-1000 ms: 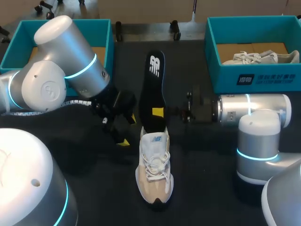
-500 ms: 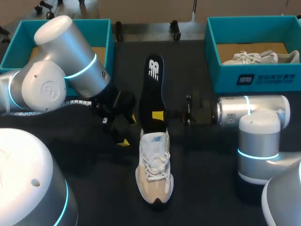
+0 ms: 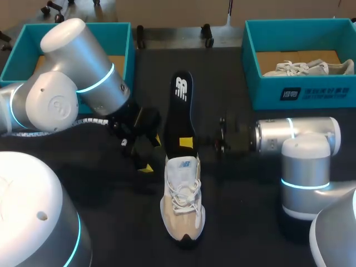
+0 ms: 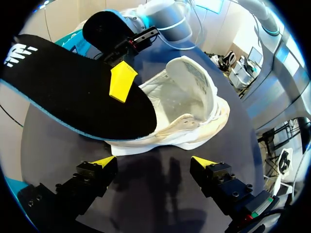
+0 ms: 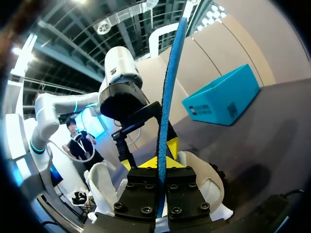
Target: Take the shoe out of the shoebox, open the shoe tongue, remove and reinsert the insole, then place the shoe into the shoebox
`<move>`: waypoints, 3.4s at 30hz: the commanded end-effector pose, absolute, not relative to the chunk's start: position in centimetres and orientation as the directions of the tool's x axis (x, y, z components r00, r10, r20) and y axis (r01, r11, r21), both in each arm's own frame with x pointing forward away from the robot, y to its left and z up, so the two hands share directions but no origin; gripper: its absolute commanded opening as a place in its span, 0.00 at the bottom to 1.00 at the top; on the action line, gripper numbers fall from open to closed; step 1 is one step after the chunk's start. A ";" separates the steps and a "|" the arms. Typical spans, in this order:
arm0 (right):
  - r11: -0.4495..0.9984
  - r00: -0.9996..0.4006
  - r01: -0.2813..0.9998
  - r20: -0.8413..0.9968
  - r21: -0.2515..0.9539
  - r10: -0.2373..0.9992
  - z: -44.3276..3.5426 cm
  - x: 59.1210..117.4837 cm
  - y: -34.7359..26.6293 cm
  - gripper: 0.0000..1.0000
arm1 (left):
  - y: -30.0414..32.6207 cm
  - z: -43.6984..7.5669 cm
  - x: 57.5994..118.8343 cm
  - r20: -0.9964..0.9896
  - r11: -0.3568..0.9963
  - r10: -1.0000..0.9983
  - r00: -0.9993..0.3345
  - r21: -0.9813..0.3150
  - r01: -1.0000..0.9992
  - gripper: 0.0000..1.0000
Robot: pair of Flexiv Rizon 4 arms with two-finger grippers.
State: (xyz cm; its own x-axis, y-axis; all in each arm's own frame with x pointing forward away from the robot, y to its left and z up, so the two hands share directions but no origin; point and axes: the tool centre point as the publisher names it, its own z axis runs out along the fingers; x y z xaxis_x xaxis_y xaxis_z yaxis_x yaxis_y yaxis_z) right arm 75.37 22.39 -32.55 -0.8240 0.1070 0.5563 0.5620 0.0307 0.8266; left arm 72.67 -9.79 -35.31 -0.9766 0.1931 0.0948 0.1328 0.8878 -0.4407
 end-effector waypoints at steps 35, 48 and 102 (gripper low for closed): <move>0.075 -0.771 0.636 0.628 0.768 0.110 -35.2 71.5 23.7 0.00 | -9.8 -35.4 72.7 0.094 0.887 0.193 -0.977 -0.442 0.133 1.00; 0.080 -0.737 0.676 0.667 0.733 0.108 -35.4 71.6 23.3 0.00 | -9.8 -35.4 72.7 0.094 0.887 0.193 -0.977 -0.442 0.133 1.00; 0.101 -0.736 0.677 0.671 0.729 0.089 -34.0 73.2 24.2 0.00 | -9.8 -35.4 72.7 0.094 0.887 0.193 -0.977 -0.442 0.133 1.00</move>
State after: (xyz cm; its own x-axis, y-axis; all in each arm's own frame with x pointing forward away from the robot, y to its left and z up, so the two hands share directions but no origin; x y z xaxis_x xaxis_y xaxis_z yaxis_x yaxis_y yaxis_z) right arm 73.34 23.95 -33.94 -0.7418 0.0859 0.6651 0.6707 0.0868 0.7367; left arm 72.69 -9.80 -35.32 -0.9766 0.1931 0.0950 0.1327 0.8878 -0.4407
